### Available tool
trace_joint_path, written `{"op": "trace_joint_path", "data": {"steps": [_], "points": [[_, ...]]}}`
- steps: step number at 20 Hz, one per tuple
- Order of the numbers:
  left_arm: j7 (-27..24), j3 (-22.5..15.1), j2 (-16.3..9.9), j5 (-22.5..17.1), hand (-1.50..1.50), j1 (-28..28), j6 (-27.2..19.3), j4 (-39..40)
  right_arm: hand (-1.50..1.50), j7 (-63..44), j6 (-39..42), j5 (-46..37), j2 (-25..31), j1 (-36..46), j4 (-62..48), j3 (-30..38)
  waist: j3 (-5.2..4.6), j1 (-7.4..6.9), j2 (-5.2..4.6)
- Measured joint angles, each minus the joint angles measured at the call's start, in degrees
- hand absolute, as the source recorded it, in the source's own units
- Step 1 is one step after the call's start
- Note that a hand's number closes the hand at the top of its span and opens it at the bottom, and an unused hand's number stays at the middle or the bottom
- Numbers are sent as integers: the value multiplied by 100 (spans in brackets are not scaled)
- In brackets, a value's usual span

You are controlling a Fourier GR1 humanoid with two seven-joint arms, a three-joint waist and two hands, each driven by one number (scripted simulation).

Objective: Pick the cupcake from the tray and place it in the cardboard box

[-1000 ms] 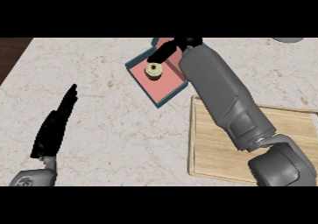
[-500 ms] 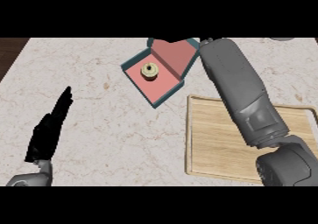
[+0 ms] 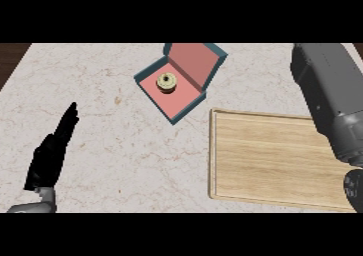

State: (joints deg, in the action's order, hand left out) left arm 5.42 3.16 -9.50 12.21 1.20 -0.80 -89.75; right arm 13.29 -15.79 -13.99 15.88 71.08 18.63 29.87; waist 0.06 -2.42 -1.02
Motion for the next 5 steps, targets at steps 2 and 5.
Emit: {"op": "trace_joint_path", "data": {"steps": [2,5], "points": [[-54,24,15,-8,0,-1,-14,66,-150,91,260,95,300,-96,-45,89,-1,20,5],[9,26,-3,-19,0,-46,16,-54,-150,349,783,191,730,-355,-137,166,1,23,8]]}}
